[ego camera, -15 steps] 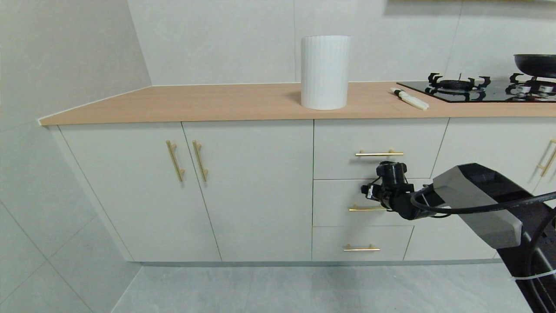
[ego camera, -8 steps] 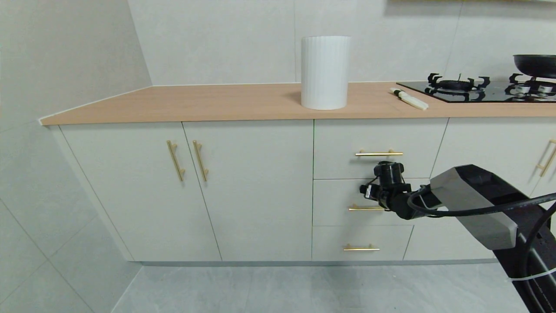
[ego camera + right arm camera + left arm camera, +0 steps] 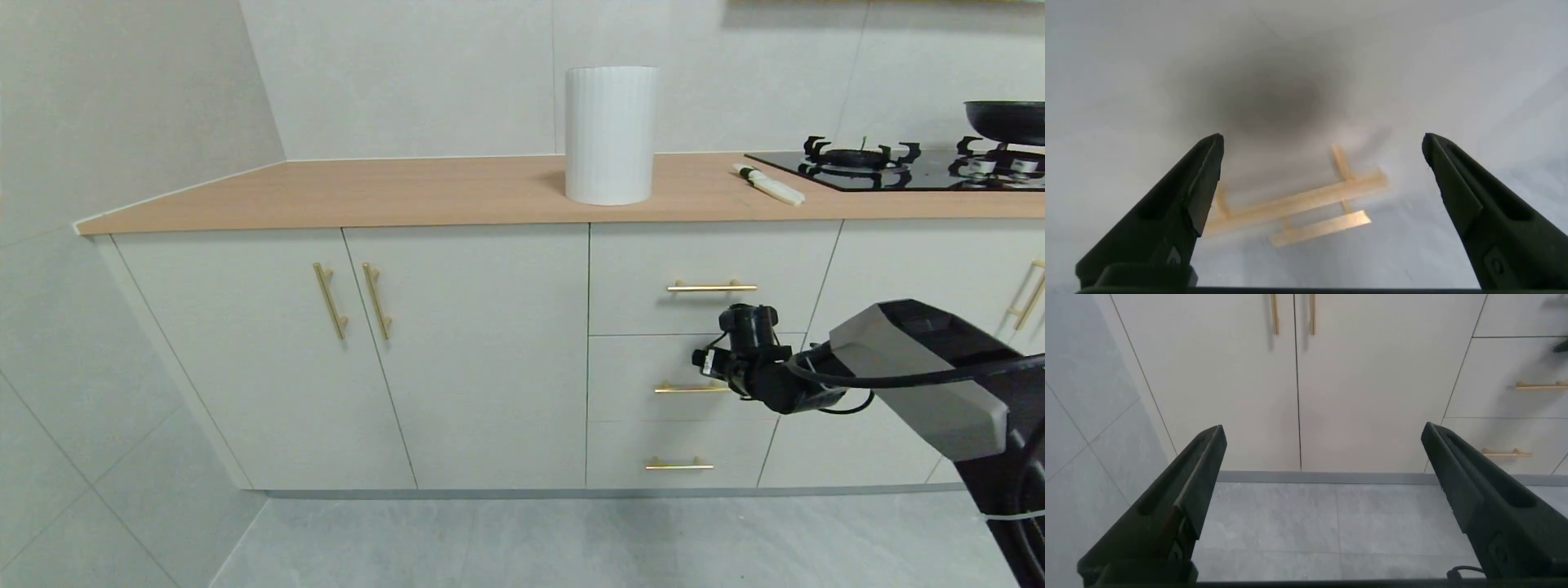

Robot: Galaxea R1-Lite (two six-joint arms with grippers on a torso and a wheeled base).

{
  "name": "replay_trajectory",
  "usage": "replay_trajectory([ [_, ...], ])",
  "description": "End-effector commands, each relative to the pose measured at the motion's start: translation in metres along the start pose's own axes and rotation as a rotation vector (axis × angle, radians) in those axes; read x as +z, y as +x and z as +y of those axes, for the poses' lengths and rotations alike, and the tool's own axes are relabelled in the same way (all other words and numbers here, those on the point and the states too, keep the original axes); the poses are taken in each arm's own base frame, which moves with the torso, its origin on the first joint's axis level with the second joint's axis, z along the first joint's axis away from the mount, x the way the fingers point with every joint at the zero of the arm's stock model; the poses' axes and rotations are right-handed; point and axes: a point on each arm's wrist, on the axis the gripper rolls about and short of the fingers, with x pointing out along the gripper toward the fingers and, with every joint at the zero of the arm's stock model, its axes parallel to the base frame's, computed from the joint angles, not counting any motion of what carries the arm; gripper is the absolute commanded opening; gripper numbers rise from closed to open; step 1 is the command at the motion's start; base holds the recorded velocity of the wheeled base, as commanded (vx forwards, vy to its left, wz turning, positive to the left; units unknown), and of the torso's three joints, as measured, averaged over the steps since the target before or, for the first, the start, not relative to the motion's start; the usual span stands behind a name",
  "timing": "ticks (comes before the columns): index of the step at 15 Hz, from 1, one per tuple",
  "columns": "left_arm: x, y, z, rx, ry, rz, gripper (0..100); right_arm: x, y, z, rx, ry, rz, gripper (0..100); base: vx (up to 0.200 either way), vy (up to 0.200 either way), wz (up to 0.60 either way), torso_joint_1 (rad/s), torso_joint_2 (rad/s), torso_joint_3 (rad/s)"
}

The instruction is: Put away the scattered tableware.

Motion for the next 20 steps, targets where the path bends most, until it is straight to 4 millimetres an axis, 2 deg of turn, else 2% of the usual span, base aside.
replay_trajectory([
  [1, 0.0, 0.0, 0.0, 0.0, 0.0, 0.0, 100, 0.032, -0.068, 0.006, 0.071, -0.015, -0.008, 100, 0.0, 0.0, 0.0, 0.0, 0.0, 0.0],
  [3, 0.0, 0.0, 0.0, 0.0, 0.0, 0.0, 100, 0.056, -0.119, 0.002, 0.096, -0.013, -0.046, 100, 0.0, 0.0, 0.0, 0.0, 0.0, 0.0],
  [4, 0.0, 0.0, 0.0, 0.0, 0.0, 0.0, 100, 0.066, -0.151, -0.005, 0.101, -0.009, -0.071, 100, 0.0, 0.0, 0.0, 0.0, 0.0, 0.0],
  [6, 0.0, 0.0, 0.0, 0.0, 0.0, 0.0, 100, 0.073, -0.227, -0.033, 0.098, 0.008, -0.123, 100, 0.0, 0.0, 0.0, 0.0, 0.0, 0.0],
  [7, 0.0, 0.0, 0.0, 0.0, 0.0, 0.0, 100, 0.071, -0.277, -0.054, 0.117, 0.021, -0.167, 100, 0.0, 0.0, 0.0, 0.0, 0.0, 0.0],
  [8, 0.0, 0.0, 0.0, 0.0, 0.0, 0.0, 100, 0.069, -0.316, -0.07, 0.133, 0.027, -0.225, 100, 0.0, 0.0, 0.0, 0.0, 0.0, 0.0],
  [10, 0.0, 0.0, 0.0, 0.0, 0.0, 0.0, 100, 0.056, -0.383, -0.109, 0.119, -0.014, -0.347, 100, 0.0, 0.0, 0.0, 0.0, 0.0, 0.0],
  [11, 0.0, 0.0, 0.0, 0.0, 0.0, 0.0, 100, 0.047, -0.404, -0.124, 0.094, -0.03, -0.386, 100, 0.0, 0.0, 0.0, 0.0, 0.0, 0.0],
  [12, 0.0, 0.0, 0.0, 0.0, 0.0, 0.0, 100, 0.032, -0.44, -0.146, 0.059, -0.026, -0.467, 100, 0.0, 0.0, 0.0, 0.0, 0.0, 0.0],
  [14, 0.0, 0.0, 0.0, 0.0, 0.0, 0.0, 100, 0.005, -0.493, -0.169, 0.067, -0.023, -0.547, 100, 0.0, 0.0, 0.0, 0.0, 0.0, 0.0],
  [16, 0.0, 0.0, 0.0, 0.0, 0.0, 0.0, 100, -0.027, -0.53, -0.188, 0.085, -0.094, -0.553, 100, 0.0, 0.0, 0.0, 0.0, 0.0, 0.0],
  [17, 0.0, 0.0, 0.0, 0.0, 0.0, 0.0, 100, -0.042, -0.538, -0.194, 0.118, -0.112, -0.542, 100, 0.0, 0.0, 0.0, 0.0, 0.0, 0.0],
  [20, 0.0, 0.0, 0.0, 0.0, 0.0, 0.0, 100, -0.072, -0.546, -0.203, 0.104, -0.111, -0.547, 100, 0.0, 0.0, 0.0, 0.0, 0.0, 0.0],
])
